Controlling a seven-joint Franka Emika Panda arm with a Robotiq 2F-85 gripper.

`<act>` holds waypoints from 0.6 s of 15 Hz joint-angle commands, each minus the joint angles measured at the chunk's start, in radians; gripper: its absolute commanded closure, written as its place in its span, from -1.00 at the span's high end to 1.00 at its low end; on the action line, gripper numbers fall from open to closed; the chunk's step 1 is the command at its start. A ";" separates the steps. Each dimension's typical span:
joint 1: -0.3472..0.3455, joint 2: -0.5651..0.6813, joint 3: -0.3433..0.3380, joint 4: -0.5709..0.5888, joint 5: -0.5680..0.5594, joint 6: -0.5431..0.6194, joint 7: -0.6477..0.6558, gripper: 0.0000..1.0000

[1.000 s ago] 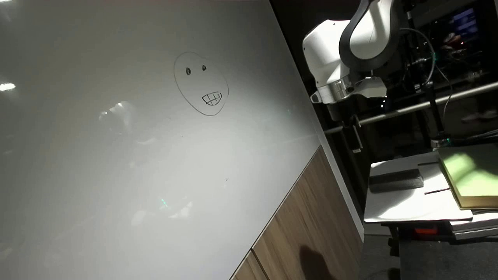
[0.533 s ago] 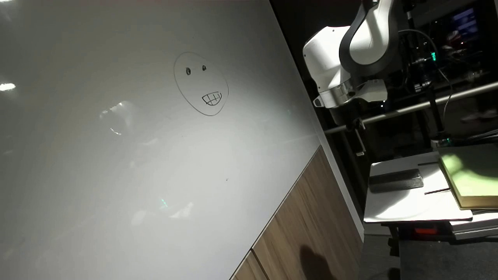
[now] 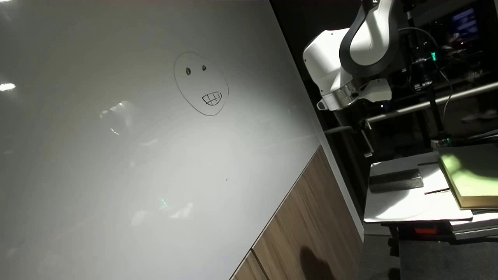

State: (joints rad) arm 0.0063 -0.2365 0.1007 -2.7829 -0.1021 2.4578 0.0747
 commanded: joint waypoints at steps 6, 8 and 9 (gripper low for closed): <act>0.040 0.134 -0.010 0.001 0.028 0.057 -0.050 1.00; 0.049 0.173 -0.006 0.001 0.027 0.080 -0.048 1.00; 0.054 0.193 -0.003 0.001 0.025 0.091 -0.040 1.00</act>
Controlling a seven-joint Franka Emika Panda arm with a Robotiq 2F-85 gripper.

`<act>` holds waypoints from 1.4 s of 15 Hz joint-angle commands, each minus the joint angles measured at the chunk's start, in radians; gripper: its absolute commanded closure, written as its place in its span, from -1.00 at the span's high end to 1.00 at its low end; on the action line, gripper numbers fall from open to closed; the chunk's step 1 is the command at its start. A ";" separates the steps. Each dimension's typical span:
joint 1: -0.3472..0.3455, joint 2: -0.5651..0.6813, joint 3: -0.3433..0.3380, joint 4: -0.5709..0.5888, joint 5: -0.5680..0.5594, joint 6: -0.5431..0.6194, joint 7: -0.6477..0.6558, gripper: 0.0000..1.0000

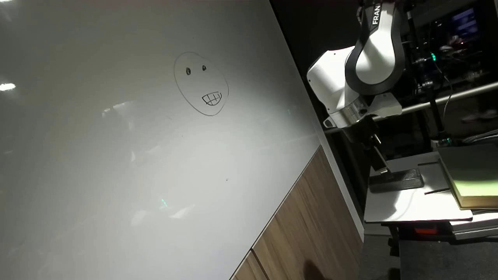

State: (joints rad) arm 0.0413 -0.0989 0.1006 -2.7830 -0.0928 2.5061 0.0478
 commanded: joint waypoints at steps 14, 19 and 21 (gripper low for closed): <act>-0.054 0.025 -0.092 0.036 -0.352 0.128 0.207 1.00; -0.004 0.002 -0.053 0.039 -0.142 0.043 0.099 1.00; 0.024 -0.005 -0.033 0.041 -0.039 0.006 0.055 1.00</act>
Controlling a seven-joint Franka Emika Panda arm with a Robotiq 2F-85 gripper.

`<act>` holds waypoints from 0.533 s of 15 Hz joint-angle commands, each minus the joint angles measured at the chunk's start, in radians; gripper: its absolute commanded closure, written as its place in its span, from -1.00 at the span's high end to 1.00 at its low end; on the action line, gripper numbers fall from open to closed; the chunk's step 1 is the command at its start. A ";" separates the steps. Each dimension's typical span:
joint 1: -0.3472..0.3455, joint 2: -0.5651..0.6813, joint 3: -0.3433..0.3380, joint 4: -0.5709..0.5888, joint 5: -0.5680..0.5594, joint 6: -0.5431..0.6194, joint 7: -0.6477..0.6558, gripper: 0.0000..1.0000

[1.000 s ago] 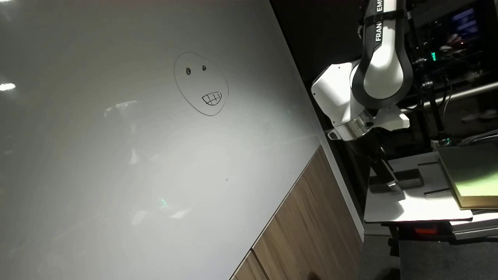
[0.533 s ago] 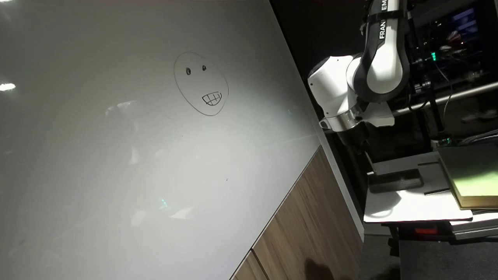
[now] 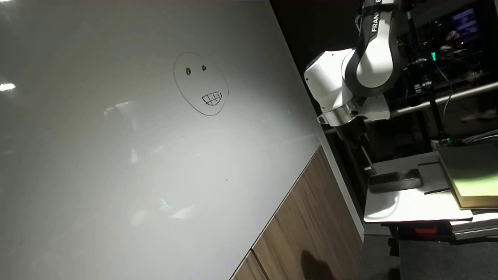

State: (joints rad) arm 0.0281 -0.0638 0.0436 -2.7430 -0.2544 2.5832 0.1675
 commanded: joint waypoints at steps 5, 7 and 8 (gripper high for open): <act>0.044 -0.014 0.035 0.000 0.124 -0.080 -0.052 1.00; 0.035 0.001 0.029 -0.002 0.102 -0.073 -0.046 1.00; 0.031 0.008 0.027 -0.003 0.098 -0.071 -0.044 1.00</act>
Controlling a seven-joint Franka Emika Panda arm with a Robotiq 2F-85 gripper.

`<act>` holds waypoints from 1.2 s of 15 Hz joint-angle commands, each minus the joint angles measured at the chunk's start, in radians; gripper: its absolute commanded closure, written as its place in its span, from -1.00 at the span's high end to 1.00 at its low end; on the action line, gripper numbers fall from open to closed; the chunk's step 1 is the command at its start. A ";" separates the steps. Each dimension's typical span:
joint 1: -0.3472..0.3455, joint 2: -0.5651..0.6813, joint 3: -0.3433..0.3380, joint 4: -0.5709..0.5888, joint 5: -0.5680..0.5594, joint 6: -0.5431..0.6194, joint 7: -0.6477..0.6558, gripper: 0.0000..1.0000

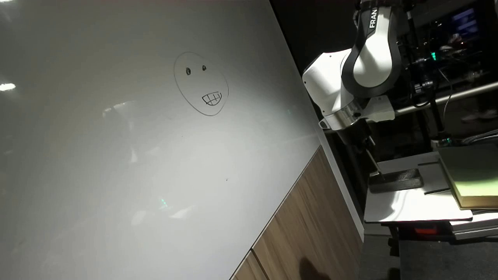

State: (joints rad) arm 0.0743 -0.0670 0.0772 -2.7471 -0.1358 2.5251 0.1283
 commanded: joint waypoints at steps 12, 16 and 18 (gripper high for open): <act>-0.032 0.105 -0.034 -0.008 -0.056 0.029 -0.002 0.02; -0.040 0.106 -0.053 -0.007 -0.069 0.039 -0.006 -0.43; -0.040 0.077 -0.055 -0.005 -0.068 0.038 -0.011 -0.43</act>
State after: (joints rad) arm 0.0461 0.0328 0.0342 -2.7530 -0.1791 2.5482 0.1283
